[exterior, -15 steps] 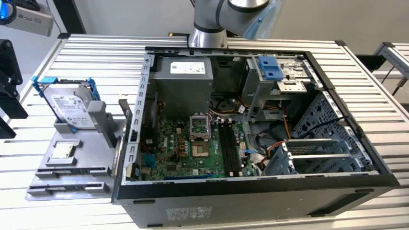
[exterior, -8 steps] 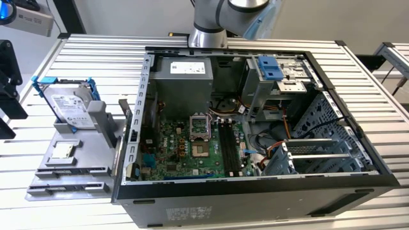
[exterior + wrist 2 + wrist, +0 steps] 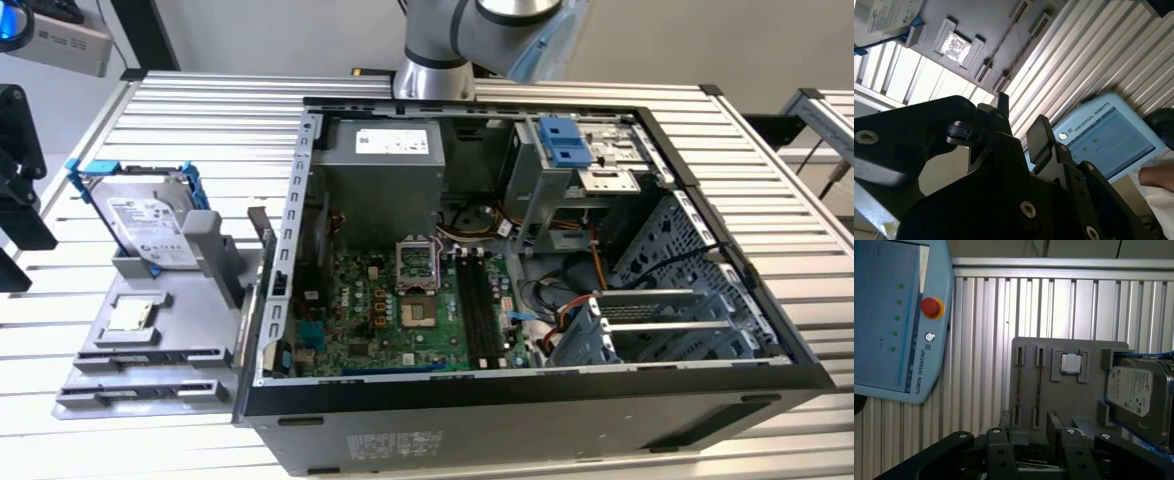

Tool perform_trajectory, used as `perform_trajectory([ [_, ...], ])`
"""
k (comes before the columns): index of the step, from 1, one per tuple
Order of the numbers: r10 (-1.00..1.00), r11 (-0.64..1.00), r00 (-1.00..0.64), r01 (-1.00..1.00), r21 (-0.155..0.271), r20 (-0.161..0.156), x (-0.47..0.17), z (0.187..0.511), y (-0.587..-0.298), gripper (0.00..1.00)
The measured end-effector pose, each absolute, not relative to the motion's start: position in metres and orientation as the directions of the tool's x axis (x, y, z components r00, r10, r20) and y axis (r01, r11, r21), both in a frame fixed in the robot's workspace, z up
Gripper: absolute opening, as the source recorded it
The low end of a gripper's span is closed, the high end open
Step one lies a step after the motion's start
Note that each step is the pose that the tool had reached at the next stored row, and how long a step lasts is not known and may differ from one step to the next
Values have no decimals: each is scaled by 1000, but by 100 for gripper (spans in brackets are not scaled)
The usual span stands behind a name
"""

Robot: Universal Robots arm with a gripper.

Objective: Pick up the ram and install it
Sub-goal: 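Pick up the ram and move it above insertion slot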

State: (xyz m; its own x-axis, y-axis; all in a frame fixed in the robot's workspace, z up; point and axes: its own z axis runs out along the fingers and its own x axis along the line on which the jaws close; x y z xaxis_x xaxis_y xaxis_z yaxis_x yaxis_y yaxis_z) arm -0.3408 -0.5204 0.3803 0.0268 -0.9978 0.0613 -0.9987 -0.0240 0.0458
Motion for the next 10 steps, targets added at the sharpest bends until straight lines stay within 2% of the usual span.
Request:
perform_trajectory([
  [10, -997, -24, 27, -999, 46, 68, -341, 380, -520, 100],
])
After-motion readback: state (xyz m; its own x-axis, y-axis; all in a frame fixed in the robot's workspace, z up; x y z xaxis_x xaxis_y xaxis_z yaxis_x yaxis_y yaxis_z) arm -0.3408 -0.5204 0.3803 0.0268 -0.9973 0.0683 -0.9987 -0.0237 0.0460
